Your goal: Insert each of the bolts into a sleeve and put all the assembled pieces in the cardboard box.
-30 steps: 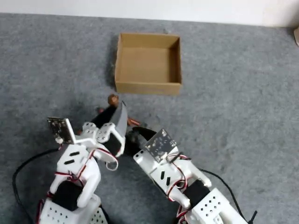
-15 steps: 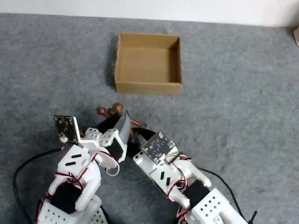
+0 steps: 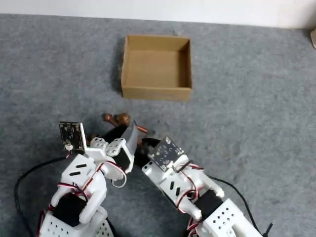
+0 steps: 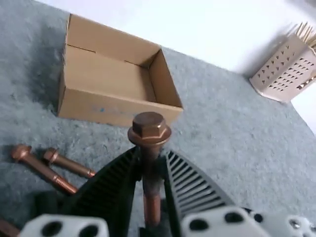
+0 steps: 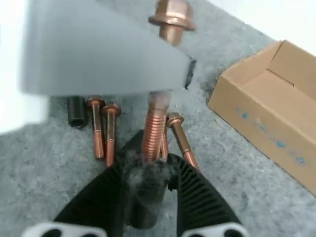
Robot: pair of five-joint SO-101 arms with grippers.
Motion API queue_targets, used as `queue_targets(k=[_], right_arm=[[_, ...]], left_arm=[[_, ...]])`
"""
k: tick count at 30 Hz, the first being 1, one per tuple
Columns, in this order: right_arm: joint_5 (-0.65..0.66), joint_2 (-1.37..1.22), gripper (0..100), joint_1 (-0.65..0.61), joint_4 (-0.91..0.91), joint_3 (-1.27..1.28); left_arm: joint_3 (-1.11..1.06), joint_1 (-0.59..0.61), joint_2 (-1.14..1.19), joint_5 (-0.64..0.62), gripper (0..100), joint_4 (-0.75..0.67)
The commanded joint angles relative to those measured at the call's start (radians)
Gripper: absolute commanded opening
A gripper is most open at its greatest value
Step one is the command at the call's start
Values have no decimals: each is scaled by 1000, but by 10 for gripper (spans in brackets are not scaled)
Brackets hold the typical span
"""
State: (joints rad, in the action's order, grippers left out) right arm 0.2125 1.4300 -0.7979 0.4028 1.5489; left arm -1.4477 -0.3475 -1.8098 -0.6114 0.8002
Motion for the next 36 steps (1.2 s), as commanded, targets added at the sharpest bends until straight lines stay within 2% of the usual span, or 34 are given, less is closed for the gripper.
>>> queue_targets(k=[1,7,21,25,36], right_arm=[[6,16,4,16,10,-70],[6,16,4,16,10,-70],[5,16,4,16,10,-70],[-43,16,4,18,10,-70],[-52,16,4,30,12,-104]], left_arm=[[-8,-25,-13,3,4,5],[-36,-68,-13,3,4,5],[-12,-74,-13,2,4,2],[-10,-74,-13,2,4,-2],[18,-76,-13,2,4,-37]])
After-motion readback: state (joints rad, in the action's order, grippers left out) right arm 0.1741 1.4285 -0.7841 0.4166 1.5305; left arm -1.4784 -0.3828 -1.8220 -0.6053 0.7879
